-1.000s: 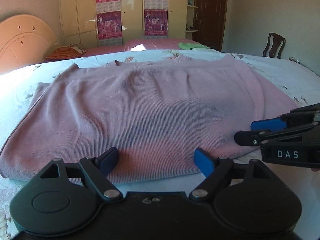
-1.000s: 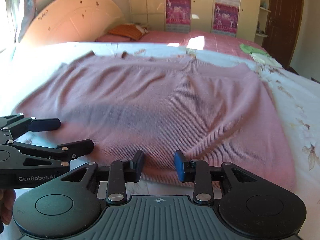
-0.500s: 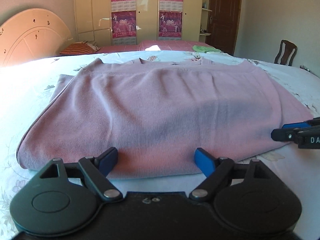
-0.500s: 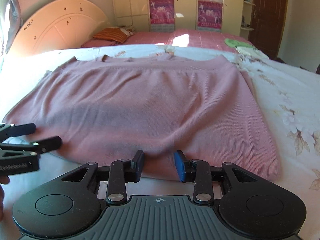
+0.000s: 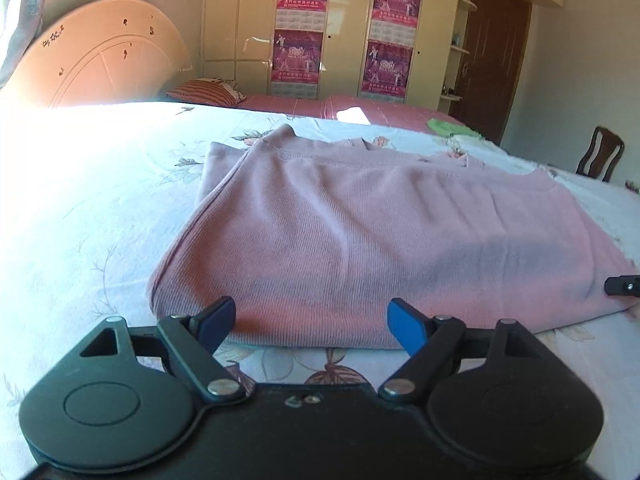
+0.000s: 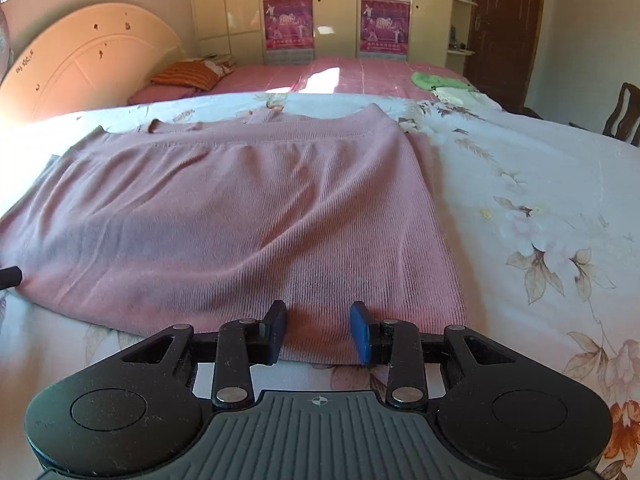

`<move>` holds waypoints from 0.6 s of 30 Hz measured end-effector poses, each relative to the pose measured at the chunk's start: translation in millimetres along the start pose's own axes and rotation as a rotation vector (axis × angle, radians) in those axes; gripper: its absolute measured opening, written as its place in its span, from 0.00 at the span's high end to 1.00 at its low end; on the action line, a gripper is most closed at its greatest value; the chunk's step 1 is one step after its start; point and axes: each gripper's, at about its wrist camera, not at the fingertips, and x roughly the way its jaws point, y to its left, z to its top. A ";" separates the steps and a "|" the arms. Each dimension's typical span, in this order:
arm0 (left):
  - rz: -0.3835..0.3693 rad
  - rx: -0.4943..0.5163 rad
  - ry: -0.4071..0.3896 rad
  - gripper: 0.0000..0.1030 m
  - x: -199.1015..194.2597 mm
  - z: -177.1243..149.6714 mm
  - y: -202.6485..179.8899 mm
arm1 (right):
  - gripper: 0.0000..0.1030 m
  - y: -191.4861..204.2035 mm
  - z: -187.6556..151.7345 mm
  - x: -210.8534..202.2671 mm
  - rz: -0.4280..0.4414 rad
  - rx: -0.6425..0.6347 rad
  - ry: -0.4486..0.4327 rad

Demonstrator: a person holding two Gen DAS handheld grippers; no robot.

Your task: Fold small clothes

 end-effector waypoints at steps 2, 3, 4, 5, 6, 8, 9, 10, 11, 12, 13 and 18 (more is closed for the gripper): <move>-0.046 -0.127 0.011 0.22 -12.4 -6.6 14.5 | 0.67 1.7 -0.3 -9.0 0.039 0.014 -0.025; -0.079 -0.209 0.029 0.24 -14.0 -11.0 23.3 | 0.67 5.4 -0.4 -12.4 0.060 0.012 -0.039; -0.112 -0.299 0.055 0.33 -12.2 -16.1 32.8 | 0.67 8.4 -0.8 -14.8 0.074 0.006 -0.047; -0.129 -0.401 0.056 0.35 -9.3 -22.9 43.5 | 0.67 13.0 -0.8 -16.7 0.090 -0.003 -0.053; -0.149 -0.475 0.028 0.33 -8.7 -25.5 51.3 | 0.68 19.9 1.6 -16.0 0.103 -0.012 -0.055; -0.179 -0.630 0.003 0.33 0.0 -25.5 65.1 | 0.67 28.6 3.9 -15.0 0.117 -0.017 -0.056; -0.189 -0.683 -0.008 0.33 5.4 -24.1 69.4 | 0.67 32.6 5.8 -14.1 0.124 -0.013 -0.058; -0.194 -0.716 -0.020 0.33 9.7 -22.6 72.3 | 0.67 35.9 8.1 -13.1 0.135 0.001 -0.061; -0.196 -0.750 -0.036 0.33 15.7 -20.5 75.4 | 0.67 38.1 11.5 -11.6 0.152 0.023 -0.066; -0.198 -0.769 -0.050 0.33 20.4 -18.7 77.6 | 0.67 39.3 13.9 -10.6 0.161 0.041 -0.070; -0.197 -0.779 -0.060 0.33 23.5 -17.2 78.7 | 0.68 40.4 17.3 -8.5 0.170 0.062 -0.073; -0.192 -0.814 -0.109 0.34 37.0 -9.5 82.2 | 1.00 57.2 38.7 14.9 0.201 0.094 -0.040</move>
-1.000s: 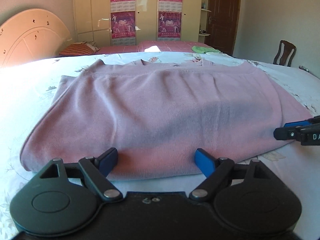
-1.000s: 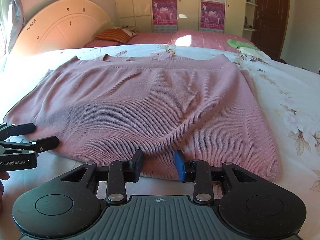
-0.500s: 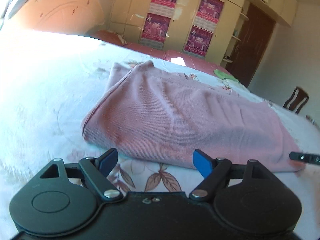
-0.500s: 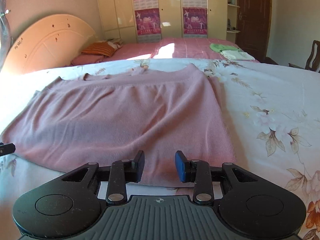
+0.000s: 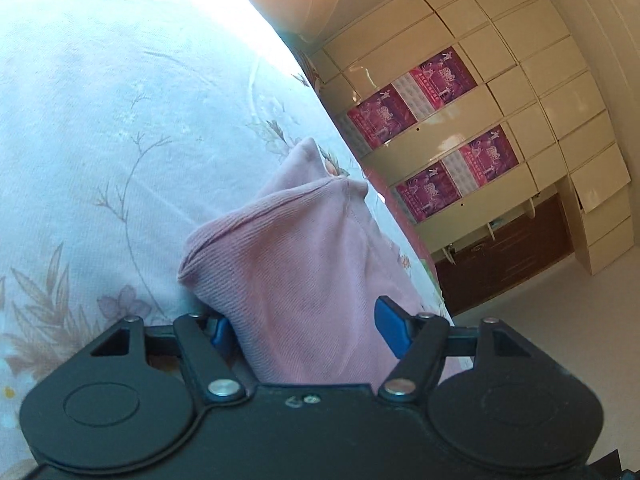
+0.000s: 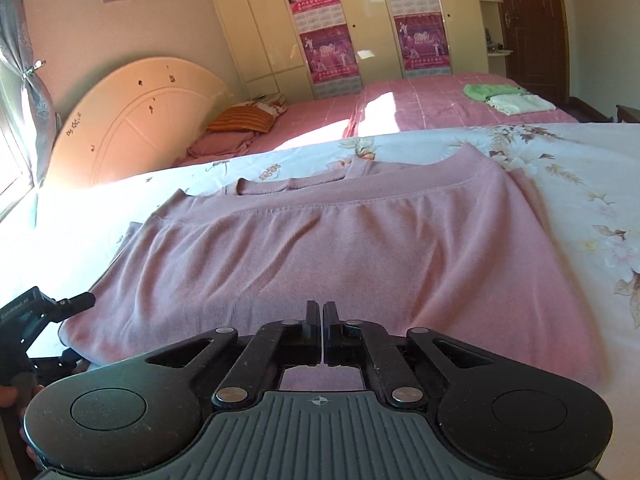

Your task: Fold small clothes

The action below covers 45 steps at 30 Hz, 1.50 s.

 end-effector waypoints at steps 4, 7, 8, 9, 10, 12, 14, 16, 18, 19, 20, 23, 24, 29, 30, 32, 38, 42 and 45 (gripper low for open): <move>0.014 -0.009 -0.038 0.45 12.5 3.6 -2.0 | 1.00 18.3 7.4 21.1 0.016 -0.013 0.015; 0.035 -0.039 -0.045 0.59 23.0 13.0 1.3 | 1.00 32.8 10.0 35.7 0.032 -0.037 0.028; 0.041 -0.056 -0.039 0.68 26.9 16.6 3.5 | 1.00 36.4 10.6 39.3 0.034 -0.042 0.031; 0.044 -0.069 -0.024 0.75 31.1 20.2 4.8 | 1.00 39.1 11.4 44.7 0.038 -0.043 0.035; 0.046 -0.079 -0.006 0.91 34.9 23.8 6.7 | 1.00 41.0 11.5 46.8 0.040 -0.043 0.036; -0.013 -0.127 -0.028 0.91 29.1 30.4 9.4 | 1.00 44.5 12.1 52.3 0.042 -0.045 0.040; -0.078 -0.083 -0.069 0.91 17.1 33.2 1.4 | 1.00 44.8 10.9 53.7 0.048 -0.044 0.041; -0.055 -0.041 -0.065 0.91 17.5 30.5 0.2 | 0.99 42.5 7.5 60.5 0.042 -0.048 0.067; -0.003 -0.033 -0.024 0.91 28.9 26.2 9.3 | 1.00 37.9 1.7 72.5 0.039 -0.051 0.115; 0.012 -0.067 0.000 0.91 33.9 24.8 17.5 | 1.00 36.9 0.8 73.6 0.046 -0.053 0.102; -0.001 -0.109 0.003 0.88 35.9 23.6 26.2 | 1.00 36.1 1.3 74.6 0.049 -0.052 0.105; 0.005 -0.055 0.011 0.91 33.5 25.9 18.6 | 1.00 34.1 2.4 79.3 0.056 -0.058 0.105; -0.013 -0.032 0.011 0.91 31.9 26.5 11.6 | 1.00 31.3 2.1 80.5 0.065 -0.047 0.102; -0.111 0.197 0.011 0.91 24.0 21.0 -68.4 | 1.00 3.7 10.4 65.1 0.123 0.095 0.045; -0.123 0.243 0.017 0.92 24.4 15.9 -86.6 | 1.00 -8.3 12.1 51.2 0.123 0.141 -0.010; -0.157 0.336 0.036 0.92 28.9 -1.7 -128.9 | 0.99 -33.8 15.0 27.6 0.116 0.207 -0.078; -0.219 0.576 0.137 0.91 51.8 -94.5 -227.3 | 0.99 -142.2 21.1 -41.3 0.017 0.340 -0.161; -0.177 0.736 0.307 0.88 94.2 -185.6 -263.9 | 0.99 -208.1 12.6 -78.9 -0.021 0.409 -0.165; -0.102 0.852 0.486 0.73 119.7 -255.8 -276.7 | 0.99 -236.3 7.4 -94.4 -0.005 0.454 -0.142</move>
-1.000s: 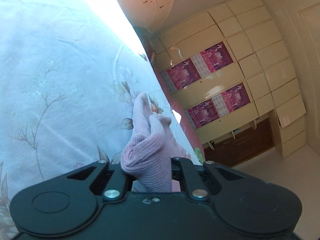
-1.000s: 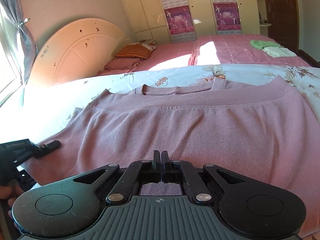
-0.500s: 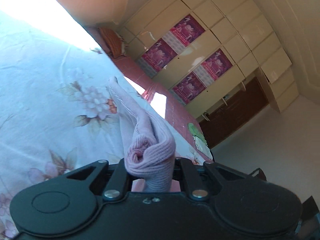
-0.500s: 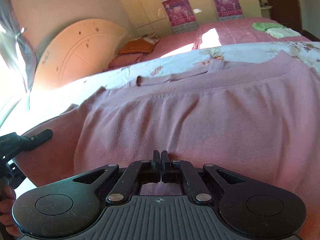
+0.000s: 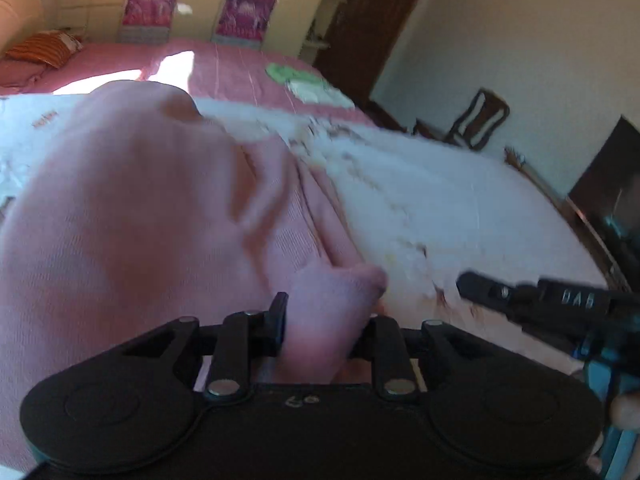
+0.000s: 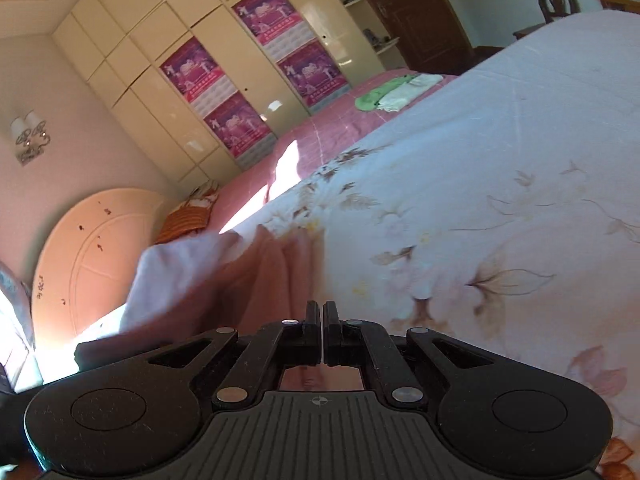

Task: Fold small clothes
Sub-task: 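Fold the held side over the sweater body with the left tool, release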

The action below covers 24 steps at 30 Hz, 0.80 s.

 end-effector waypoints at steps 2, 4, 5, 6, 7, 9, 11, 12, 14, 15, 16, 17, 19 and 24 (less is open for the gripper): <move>0.027 0.073 -0.053 0.24 -11.2 -7.7 -21.4 | 0.98 -4.7 3.2 -4.4 0.029 0.000 0.022; -0.012 0.050 -0.141 0.13 -40.3 -8.0 -15.4 | 0.68 -2.3 6.1 -8.8 0.063 -0.011 0.024; -0.026 0.029 -0.178 0.20 -53.8 -4.3 -7.1 | 0.32 1.1 7.4 -10.9 0.082 -0.023 0.013; -0.017 0.013 -0.208 0.21 -64.9 -1.5 3.9 | 0.28 5.5 7.8 -13.4 0.121 -0.042 -0.006; 0.016 -0.004 -0.236 0.24 -74.0 2.1 16.9 | 0.29 11.9 9.4 -9.6 0.165 -0.053 0.010; 0.142 -0.041 -0.268 0.31 -83.7 9.1 45.3 | 0.35 23.1 9.5 1.4 0.237 -0.058 0.050; 0.251 -0.113 -0.257 0.42 -83.0 28.5 79.0 | 0.51 36.8 6.3 15.4 0.265 -0.091 0.098; 0.262 -0.144 -0.255 0.42 -82.2 30.5 93.8 | 0.51 43.3 3.0 24.5 0.269 -0.118 0.122; 0.285 -0.170 -0.198 0.42 -72.3 36.0 117.1 | 0.51 55.4 -4.6 46.0 0.247 -0.172 0.166; 0.298 -0.173 -0.171 0.42 -65.1 36.2 123.3 | 0.51 58.8 -8.4 53.8 0.229 -0.188 0.186; 0.296 -0.177 -0.148 0.42 -64.0 32.6 130.9 | 0.51 61.3 -11.5 60.6 0.218 -0.200 0.202; 0.290 -0.186 -0.136 0.42 -60.4 29.1 135.6 | 0.51 61.8 -15.1 66.4 0.212 -0.210 0.221; 0.289 -0.187 -0.124 0.41 -55.0 22.5 140.1 | 0.51 64.8 -19.4 79.3 0.209 -0.230 0.265; 0.259 -0.214 -0.134 0.40 -56.1 10.3 150.8 | 0.51 69.7 -20.2 97.8 0.192 -0.274 0.335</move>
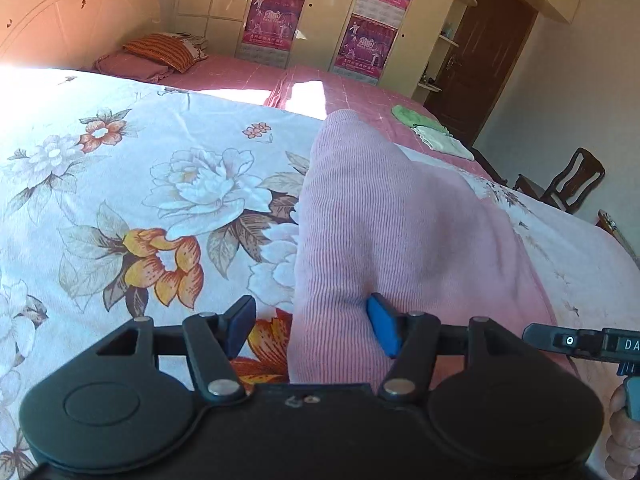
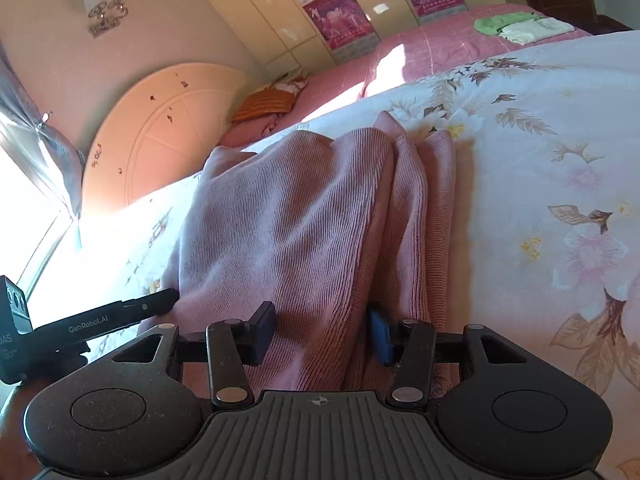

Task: Fold small clothes
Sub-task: 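Fold the held side over the sweater body with the left tool, release, then press the folded sweater stack flat with both tools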

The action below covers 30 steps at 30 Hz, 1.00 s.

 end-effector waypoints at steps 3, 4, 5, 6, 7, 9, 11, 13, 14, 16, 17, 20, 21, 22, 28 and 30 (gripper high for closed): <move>-0.015 -0.005 0.009 0.35 0.9 -2.8 6.3 | 0.54 -1.3 7.0 4.4 -0.008 0.015 0.042; -0.020 -0.003 0.013 0.36 0.5 -1.0 7.0 | 0.83 3.4 7.8 5.4 -0.030 -0.016 0.054; -0.027 0.005 0.008 0.39 -2.1 1.2 5.4 | 0.91 11.5 9.6 6.5 -0.052 -0.059 0.065; -0.035 0.019 -0.005 0.42 -5.3 2.7 3.8 | 0.91 18.2 9.9 5.3 -0.069 -0.092 0.058; -0.042 0.034 -0.014 0.44 -8.0 3.7 1.9 | 0.92 28.4 10.5 3.8 -0.095 -0.141 0.044; -0.049 0.046 -0.015 0.46 -10.9 4.7 -2.4 | 0.92 47.7 12.4 -4.4 -0.142 -0.247 -0.005; -0.072 0.054 -0.014 0.50 -11.8 5.5 -8.0 | 0.92 62.9 13.4 -22.7 -0.161 -0.319 -0.070; -0.082 0.082 -0.012 0.50 -10.2 6.2 -17.5 | 0.92 67.5 14.8 -39.6 -0.183 -0.348 -0.112; -0.068 0.110 0.000 0.48 -7.4 5.9 -24.4 | 0.92 65.5 15.0 -44.2 -0.185 -0.343 -0.119; -0.012 0.182 0.020 0.47 1.7 2.9 -38.8 | 0.92 51.6 10.9 -37.3 -0.186 -0.306 -0.085; 0.002 0.200 0.028 0.45 5.8 1.3 -42.9 | 0.92 39.1 6.8 -23.7 -0.213 -0.282 -0.042; 0.001 0.205 0.052 0.41 9.0 3.5 -41.7 | 0.92 9.4 -2.7 -1.5 -0.195 -0.153 0.016; -0.009 0.207 0.064 0.41 8.6 5.3 -39.5 | 0.92 7.0 -3.8 -4.8 -0.187 -0.130 0.000; -0.028 0.208 0.073 0.42 6.3 8.6 -36.6 | 0.92 5.2 -3.8 -7.9 -0.183 -0.106 -0.014; -0.089 0.203 -0.042 0.43 -9.1 39.8 -22.7 | 0.63 1.6 19.2 -32.7 -0.189 -0.097 -0.170; -0.057 0.217 -0.022 0.43 6.3 51.2 -23.5 | 0.63 -1.5 36.8 -24.6 -0.215 -0.091 -0.158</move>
